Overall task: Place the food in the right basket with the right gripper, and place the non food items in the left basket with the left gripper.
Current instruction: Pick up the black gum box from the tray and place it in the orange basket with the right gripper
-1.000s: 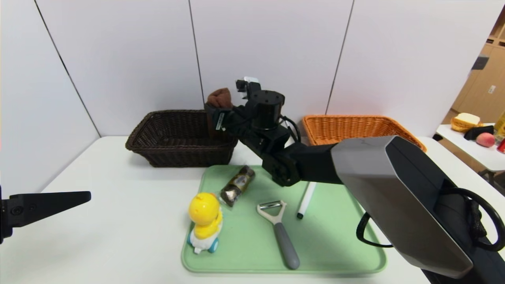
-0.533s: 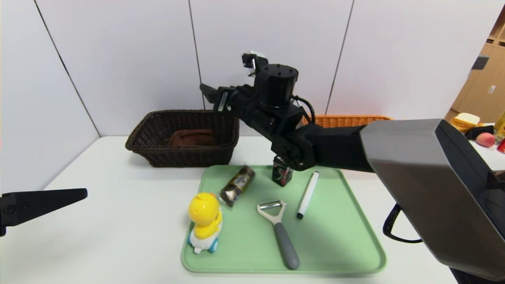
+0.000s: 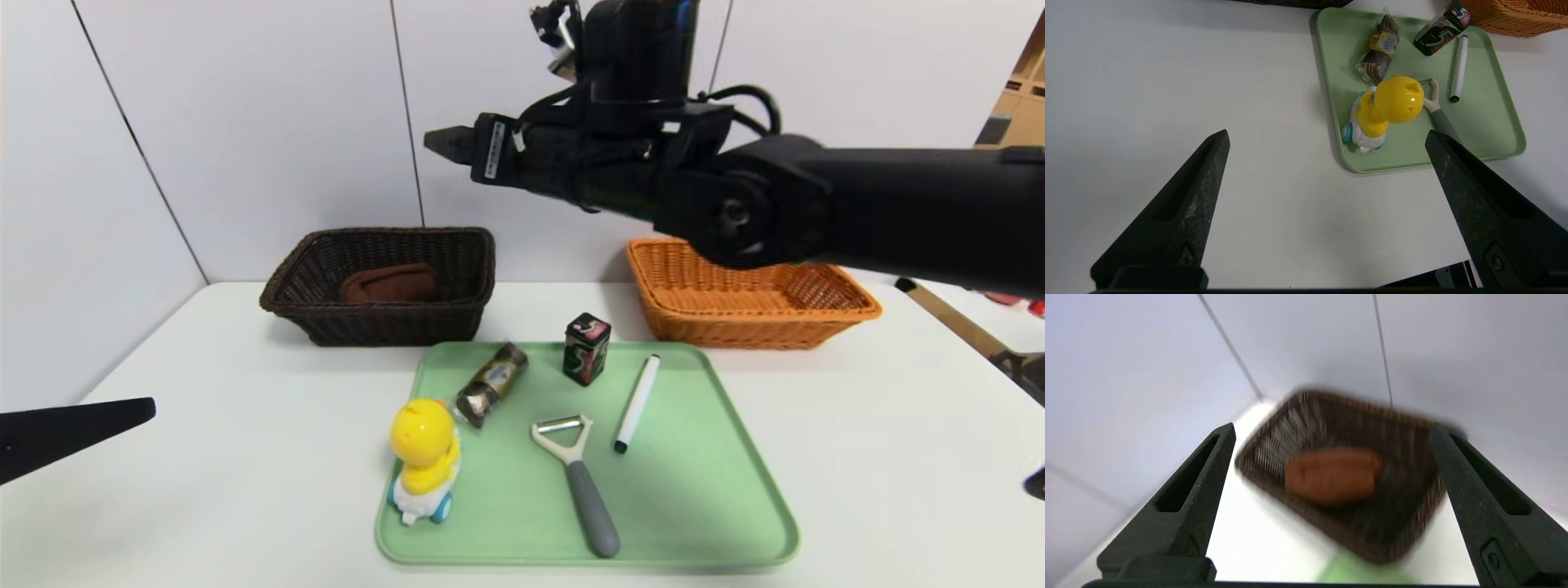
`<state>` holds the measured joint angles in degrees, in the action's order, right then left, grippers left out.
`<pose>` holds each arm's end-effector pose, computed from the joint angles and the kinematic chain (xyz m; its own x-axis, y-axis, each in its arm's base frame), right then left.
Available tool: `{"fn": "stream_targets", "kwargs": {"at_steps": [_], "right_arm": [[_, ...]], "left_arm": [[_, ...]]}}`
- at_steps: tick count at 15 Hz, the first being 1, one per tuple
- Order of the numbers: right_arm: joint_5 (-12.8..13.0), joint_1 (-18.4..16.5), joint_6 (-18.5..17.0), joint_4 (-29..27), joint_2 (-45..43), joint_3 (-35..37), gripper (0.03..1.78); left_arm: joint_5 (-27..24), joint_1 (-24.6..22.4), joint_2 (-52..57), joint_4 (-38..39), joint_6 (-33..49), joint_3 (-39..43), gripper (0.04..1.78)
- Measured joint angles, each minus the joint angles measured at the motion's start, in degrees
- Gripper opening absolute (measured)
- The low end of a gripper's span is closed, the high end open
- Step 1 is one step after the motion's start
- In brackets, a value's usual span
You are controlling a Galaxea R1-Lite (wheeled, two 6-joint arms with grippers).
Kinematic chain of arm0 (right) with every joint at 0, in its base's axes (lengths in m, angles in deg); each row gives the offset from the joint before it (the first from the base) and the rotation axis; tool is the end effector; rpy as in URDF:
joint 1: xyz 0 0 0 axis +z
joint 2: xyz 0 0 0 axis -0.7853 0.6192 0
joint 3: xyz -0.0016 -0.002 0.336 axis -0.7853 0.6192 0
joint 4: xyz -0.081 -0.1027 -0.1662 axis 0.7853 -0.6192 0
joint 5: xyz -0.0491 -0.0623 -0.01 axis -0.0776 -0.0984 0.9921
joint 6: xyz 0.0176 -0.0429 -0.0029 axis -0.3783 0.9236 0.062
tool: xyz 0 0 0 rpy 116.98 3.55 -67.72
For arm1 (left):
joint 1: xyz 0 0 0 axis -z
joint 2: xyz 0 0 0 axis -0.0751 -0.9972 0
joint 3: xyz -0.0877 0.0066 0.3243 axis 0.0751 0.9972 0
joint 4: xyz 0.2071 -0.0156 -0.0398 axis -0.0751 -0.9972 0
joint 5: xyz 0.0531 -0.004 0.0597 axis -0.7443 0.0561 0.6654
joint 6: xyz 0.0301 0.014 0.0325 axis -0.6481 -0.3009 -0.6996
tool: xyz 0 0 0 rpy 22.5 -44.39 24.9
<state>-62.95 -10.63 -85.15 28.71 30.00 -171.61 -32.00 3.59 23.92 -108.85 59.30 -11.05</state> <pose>0.3736 0.3289 0.3358 0.7219 0.6907 -0.0434 -0.6560 0.7029 0.2750 0.0921 -0.0222 0.2930 0.8475 -0.3205 -0.4232 0.1889 0.9271 -0.3238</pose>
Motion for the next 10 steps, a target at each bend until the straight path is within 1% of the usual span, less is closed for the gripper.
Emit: {"fn": "stream_targets", "kwargs": {"at_steps": [1, 2, 3, 4, 5, 6, 7, 8, 10], "right_arm": [[-0.26, -0.09, -0.27, -7.12, -2.10, 0.02, 1.65], [0.52, -0.17, -1.29, -14.07, -3.83, 0.05, 1.65], [2.96, -0.22, -3.33, -20.22, -5.05, 0.05, 1.66], [6.16, -0.20, -6.56, -25.16, -5.71, 0.07, 1.67], [8.89, -0.17, -10.64, -29.17, -6.00, 0.07, 1.67], [10.00, -0.20, -14.84, -32.76, -6.06, 0.07, 1.68], [10.18, -0.28, -18.33, -35.72, -6.00, 0.07, 1.68], [10.22, -0.39, -22.55, -38.63, -5.78, 0.07, 1.68], [10.22, -0.63, -29.27, -42.63, -4.73, 0.02, 1.69]], "left_arm": [[-0.01, 0.00, 0.48, -0.05, 0.02, 0.22, 1.69], [-0.04, 0.00, 0.91, -0.02, 0.00, 0.46, 1.69], [-0.11, 0.01, 1.40, -0.32, -0.02, 0.66, 1.69], [-0.12, 0.06, 1.83, -0.29, -0.04, 1.12, 1.69], [-0.12, 0.09, 2.32, -0.22, -0.06, 1.68, 1.69], [-0.12, 0.09, 2.68, -0.29, -0.06, 2.10, 1.69], [-0.15, 0.09, 2.99, -0.35, -0.09, 2.39, 1.69], [-0.12, 0.11, 3.19, -0.32, -0.06, 2.56, 1.69], [-0.12, 0.11, 3.39, -0.35, -0.17, 2.78, 1.69]]}}
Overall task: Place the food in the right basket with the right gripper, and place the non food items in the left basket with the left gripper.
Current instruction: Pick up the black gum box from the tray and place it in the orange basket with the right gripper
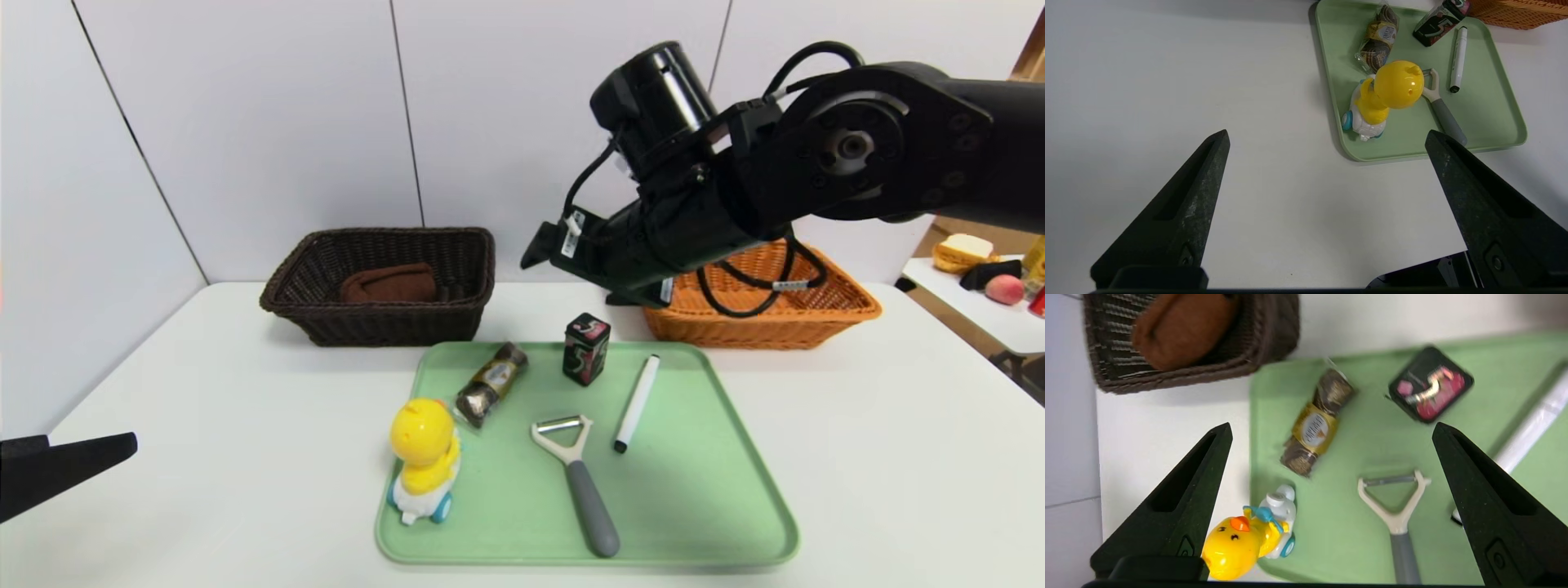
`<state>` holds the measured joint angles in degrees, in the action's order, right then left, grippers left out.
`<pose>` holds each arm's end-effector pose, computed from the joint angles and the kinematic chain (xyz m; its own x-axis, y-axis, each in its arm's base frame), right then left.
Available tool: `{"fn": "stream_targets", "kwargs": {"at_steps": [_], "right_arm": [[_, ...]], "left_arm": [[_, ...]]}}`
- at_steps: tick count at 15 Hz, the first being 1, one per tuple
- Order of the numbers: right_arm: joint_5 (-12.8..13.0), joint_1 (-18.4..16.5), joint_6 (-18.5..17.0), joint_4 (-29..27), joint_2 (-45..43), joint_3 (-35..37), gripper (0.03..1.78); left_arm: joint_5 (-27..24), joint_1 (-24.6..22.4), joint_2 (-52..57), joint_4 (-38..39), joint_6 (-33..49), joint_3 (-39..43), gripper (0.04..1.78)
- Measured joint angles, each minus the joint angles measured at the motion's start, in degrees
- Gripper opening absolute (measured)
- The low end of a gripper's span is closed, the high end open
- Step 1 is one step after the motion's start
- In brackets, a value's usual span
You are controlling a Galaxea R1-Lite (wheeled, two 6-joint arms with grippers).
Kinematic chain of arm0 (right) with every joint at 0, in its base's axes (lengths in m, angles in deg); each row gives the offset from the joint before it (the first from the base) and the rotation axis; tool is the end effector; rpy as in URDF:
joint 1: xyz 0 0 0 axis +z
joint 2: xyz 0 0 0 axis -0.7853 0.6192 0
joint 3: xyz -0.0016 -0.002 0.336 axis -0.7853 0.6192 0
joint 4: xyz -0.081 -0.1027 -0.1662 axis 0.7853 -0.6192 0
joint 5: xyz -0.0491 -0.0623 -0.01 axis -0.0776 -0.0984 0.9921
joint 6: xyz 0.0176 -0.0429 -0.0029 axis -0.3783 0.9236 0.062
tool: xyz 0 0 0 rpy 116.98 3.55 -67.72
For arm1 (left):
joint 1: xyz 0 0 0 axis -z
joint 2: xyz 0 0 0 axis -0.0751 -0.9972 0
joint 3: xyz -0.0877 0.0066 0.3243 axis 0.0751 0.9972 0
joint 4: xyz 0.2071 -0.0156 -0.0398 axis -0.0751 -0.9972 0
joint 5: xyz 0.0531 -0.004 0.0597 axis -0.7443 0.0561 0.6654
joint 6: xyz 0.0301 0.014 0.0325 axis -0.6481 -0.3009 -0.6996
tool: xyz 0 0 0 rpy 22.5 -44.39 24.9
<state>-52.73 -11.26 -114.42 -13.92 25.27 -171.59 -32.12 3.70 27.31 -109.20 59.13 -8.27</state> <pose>0.3372 0.2797 0.2890 0.6599 0.3895 -0.6425 -0.0505 0.8762 0.4793 0.0765 -0.0203 0.2826 0.8481 -0.3244 -0.4190 0.1953 0.9264 -0.3219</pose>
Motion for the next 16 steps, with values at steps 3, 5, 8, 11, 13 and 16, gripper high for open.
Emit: {"fn": "stream_targets", "kwargs": {"at_steps": [3, 5, 8, 11, 13, 16], "right_arm": [[-0.01, -0.85, -2.05, -4.85, 1.15, -0.02, 1.69], [0.00, -1.55, -2.86, -6.14, 1.56, -0.05, 1.69], [0.00, -2.45, -3.51, -6.28, 2.41, -0.05, 1.69], [-0.15, -3.44, -6.38, -6.01, 4.01, -0.05, 1.69], [-1.90, -4.18, -9.33, -5.97, 5.28, -0.06, 1.69], [-4.85, -5.49, -11.56, -5.99, 6.39, -0.11, 1.69]], "left_arm": [[-0.02, 0.00, 0.13, -0.13, 0.00, 0.11, 1.69], [-0.07, 0.00, 0.15, 0.02, 0.02, 0.41, 1.69], [-0.10, 0.00, 0.34, 0.11, 0.00, 1.18, 1.69], [-0.10, 0.00, 0.69, 0.15, -0.09, 1.60, 1.69], [-0.11, 0.00, 0.72, 0.30, -0.13, 1.62, 1.69], [-0.24, 0.11, 0.20, 3.12, -0.20, 1.60, 1.69]]}}
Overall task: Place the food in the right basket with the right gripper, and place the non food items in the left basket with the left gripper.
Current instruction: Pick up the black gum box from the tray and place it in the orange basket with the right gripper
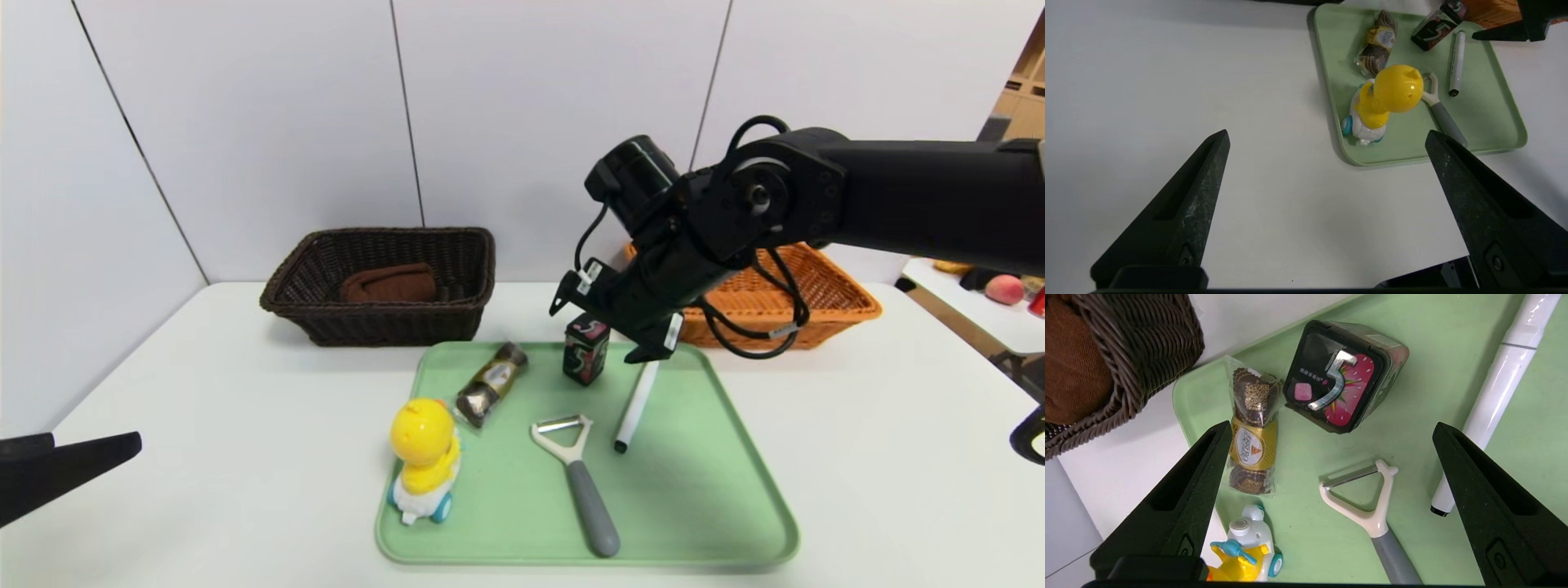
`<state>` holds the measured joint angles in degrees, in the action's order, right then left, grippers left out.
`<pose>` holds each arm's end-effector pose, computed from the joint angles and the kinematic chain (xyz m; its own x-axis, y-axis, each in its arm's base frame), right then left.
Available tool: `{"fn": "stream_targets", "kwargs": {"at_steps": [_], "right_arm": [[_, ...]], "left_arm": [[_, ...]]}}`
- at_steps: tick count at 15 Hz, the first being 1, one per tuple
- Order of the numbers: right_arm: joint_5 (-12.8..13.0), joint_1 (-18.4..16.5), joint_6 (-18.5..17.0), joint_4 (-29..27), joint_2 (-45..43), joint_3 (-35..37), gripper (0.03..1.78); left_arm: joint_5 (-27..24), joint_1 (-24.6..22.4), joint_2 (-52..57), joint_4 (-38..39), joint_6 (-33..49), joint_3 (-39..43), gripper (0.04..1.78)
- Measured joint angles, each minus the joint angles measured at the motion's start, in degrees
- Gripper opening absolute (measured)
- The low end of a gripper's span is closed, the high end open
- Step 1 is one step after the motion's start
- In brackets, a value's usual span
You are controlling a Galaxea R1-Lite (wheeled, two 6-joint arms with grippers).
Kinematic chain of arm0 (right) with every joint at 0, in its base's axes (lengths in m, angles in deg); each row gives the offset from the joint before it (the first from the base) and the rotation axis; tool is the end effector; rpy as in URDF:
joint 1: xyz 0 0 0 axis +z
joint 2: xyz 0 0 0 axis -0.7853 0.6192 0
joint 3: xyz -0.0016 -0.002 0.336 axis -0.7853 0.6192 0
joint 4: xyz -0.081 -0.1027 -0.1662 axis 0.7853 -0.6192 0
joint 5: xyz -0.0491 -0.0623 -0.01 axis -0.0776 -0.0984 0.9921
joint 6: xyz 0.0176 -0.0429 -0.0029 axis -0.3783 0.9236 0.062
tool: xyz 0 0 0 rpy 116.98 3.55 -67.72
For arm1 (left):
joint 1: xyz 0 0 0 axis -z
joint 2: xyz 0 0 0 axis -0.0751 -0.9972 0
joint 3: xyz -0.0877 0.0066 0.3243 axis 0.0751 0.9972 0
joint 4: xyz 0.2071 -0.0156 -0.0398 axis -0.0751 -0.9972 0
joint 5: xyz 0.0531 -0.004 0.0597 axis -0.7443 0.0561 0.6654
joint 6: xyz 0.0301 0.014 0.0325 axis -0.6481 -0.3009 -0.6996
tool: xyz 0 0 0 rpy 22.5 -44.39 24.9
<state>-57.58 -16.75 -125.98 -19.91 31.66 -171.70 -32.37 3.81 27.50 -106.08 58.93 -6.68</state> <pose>0.3763 0.2607 0.2303 0.5236 0.3081 -0.7943 0.2430 0.8396 0.4858 0.0792 -0.0210 0.2805 0.8581 -0.3318 -0.3919 0.2119 0.9240 -0.3184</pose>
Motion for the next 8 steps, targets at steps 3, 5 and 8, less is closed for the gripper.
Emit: {"fn": "stream_targets", "kwargs": {"at_steps": [3, 5, 8], "right_arm": [[-0.52, -0.69, -0.18, 0.09, 0.90, -0.28, 1.69], [-0.61, -0.91, -0.18, 0.48, 1.60, -0.35, 1.69], [-1.30, -1.24, -0.22, 0.87, 2.21, -0.39, 1.69]], "left_arm": [[-0.33, 0.06, -1.79, 3.33, 0.04, -0.11, 1.69], [-0.44, 0.20, -2.82, 4.05, -0.02, -0.30, 1.69], [-0.44, 0.32, -3.58, 4.13, -0.02, -0.09, 1.69]]}}
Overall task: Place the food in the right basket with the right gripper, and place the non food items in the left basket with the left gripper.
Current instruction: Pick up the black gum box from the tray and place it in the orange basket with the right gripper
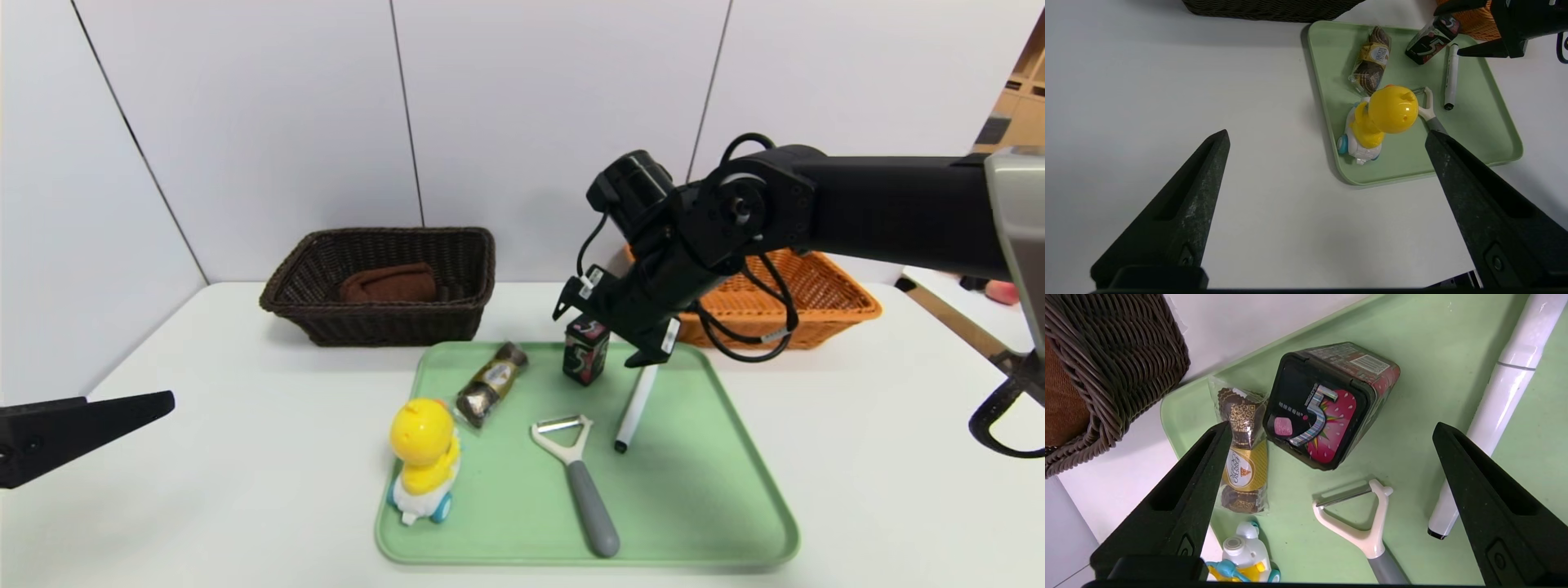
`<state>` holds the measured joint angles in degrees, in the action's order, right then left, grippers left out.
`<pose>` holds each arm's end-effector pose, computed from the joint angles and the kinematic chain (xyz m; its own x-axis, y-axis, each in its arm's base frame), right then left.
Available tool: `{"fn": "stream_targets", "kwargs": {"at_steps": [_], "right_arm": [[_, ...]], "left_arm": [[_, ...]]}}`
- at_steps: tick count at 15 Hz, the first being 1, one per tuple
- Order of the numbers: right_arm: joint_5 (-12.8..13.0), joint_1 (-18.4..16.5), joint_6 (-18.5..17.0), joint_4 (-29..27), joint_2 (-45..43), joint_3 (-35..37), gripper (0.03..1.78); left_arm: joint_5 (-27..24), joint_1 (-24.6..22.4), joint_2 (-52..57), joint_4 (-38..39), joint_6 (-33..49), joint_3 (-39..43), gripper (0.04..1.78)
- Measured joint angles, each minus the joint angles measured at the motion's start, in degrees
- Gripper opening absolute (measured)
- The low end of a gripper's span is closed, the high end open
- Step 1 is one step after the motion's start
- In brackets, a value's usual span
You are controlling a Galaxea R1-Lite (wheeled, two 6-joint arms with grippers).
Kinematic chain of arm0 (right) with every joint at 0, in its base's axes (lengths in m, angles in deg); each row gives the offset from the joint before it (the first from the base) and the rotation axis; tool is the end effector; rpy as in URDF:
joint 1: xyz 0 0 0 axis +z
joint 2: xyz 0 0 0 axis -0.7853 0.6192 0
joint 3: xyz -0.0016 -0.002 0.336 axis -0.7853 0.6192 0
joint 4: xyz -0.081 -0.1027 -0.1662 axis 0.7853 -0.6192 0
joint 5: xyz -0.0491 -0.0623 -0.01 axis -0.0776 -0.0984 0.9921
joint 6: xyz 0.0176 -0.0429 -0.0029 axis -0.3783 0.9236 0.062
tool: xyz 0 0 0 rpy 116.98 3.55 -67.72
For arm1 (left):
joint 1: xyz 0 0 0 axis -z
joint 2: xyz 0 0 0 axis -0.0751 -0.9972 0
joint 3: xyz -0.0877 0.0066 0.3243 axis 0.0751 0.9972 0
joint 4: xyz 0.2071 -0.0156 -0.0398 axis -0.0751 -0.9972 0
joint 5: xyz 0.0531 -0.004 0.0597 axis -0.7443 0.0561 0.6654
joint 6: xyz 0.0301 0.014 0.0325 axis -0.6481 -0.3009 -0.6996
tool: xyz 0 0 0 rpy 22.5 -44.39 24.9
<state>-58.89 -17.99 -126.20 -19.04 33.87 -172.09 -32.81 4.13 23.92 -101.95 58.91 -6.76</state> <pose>0.3901 0.2593 0.2154 0.5069 0.3086 -0.8049 0.2644 0.8331 0.4859 0.0999 -0.0249 0.2836 0.8579 -0.3444 -0.3814 0.2270 0.9198 -0.3201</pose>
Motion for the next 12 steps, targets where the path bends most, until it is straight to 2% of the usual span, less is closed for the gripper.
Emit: {"fn": "stream_targets", "kwargs": {"at_steps": [5, 7, 9, 10, 12], "right_arm": [[0.89, 0.04, 1.30, 0.77, -0.06, 0.02, 1.70], [1.85, 0.52, 4.69, 0.44, -1.22, 0.06, 1.70], [5.40, 0.87, 8.52, 0.11, -2.65, 0.28, 1.70], [6.38, 0.96, 9.92, 0.07, -3.41, 0.52, 1.70], [6.68, 1.00, 13.84, 0.11, -5.11, 1.41, 1.70]], "left_arm": [[0.00, 0.10, -0.38, -0.06, 0.02, 0.37, 1.69], [0.00, 0.07, -0.38, -0.05, 0.06, 0.63, 1.69], [-0.02, 0.05, -0.27, -0.05, 0.05, 0.69, 1.69], [0.00, 0.02, -0.22, -0.02, 0.15, 0.69, 1.69], [0.00, 0.00, -0.07, -0.02, 0.13, 0.72, 1.69]]}}
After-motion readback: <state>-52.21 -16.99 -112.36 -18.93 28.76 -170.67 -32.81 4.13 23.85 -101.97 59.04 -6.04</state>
